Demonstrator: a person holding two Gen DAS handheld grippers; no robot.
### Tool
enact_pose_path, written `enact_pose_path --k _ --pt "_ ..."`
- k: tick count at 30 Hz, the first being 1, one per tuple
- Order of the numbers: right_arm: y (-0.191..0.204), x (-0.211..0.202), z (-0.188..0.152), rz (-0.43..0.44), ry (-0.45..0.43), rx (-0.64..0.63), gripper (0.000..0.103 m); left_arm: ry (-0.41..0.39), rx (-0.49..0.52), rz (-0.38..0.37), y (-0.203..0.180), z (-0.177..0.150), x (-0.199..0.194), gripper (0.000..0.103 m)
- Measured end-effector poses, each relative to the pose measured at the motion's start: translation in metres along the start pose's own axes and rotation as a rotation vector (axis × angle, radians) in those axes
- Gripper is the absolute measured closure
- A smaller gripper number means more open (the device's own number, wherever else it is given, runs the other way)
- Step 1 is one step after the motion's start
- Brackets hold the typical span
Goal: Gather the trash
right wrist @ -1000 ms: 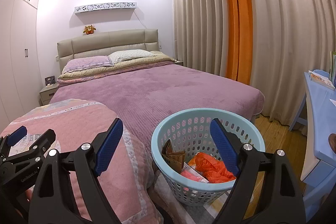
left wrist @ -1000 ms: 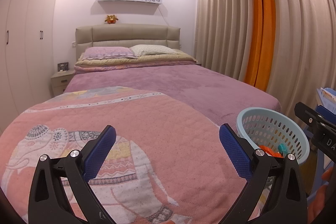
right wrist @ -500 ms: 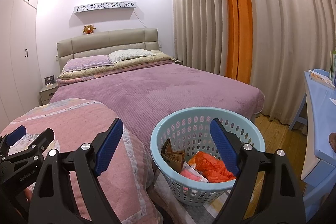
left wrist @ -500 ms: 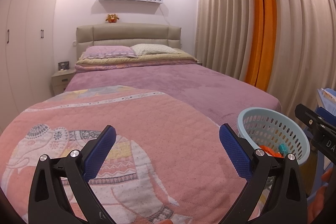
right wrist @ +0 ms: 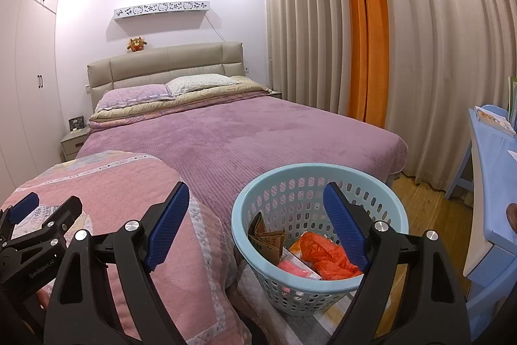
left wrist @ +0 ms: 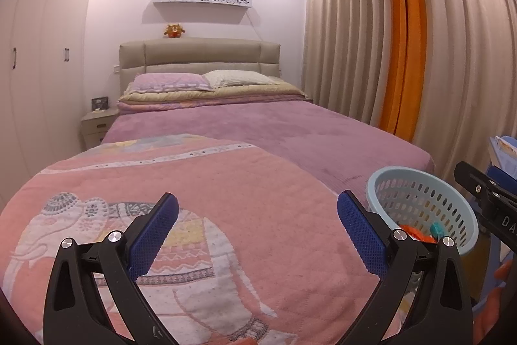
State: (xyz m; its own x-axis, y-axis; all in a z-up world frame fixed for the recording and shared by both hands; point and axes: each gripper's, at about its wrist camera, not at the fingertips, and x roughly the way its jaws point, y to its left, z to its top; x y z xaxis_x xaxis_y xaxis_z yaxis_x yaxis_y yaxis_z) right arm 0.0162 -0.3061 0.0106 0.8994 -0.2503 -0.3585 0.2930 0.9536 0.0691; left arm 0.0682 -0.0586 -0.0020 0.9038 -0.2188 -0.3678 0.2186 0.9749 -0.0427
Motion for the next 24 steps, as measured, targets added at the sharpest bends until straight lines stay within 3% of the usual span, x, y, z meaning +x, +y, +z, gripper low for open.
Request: enact_pose_path --k 8,12,24 --pt "-0.004 -0.003 0.000 -0.011 -0.004 -0.002 0.022 -0.022 0.026 0.008 -0.007 0.001 -0.005 0.008" --pt "-0.005 -0.005 0.003 -0.016 0.000 -0.005 0.022 -0.047 0.048 0.078 -0.009 0.003 -0.007 0.008" --pt "-0.011 -0.016 0.017 -0.039 -0.003 0.003 0.022 -0.042 0.011 0.130 0.008 0.019 -0.027 0.008"
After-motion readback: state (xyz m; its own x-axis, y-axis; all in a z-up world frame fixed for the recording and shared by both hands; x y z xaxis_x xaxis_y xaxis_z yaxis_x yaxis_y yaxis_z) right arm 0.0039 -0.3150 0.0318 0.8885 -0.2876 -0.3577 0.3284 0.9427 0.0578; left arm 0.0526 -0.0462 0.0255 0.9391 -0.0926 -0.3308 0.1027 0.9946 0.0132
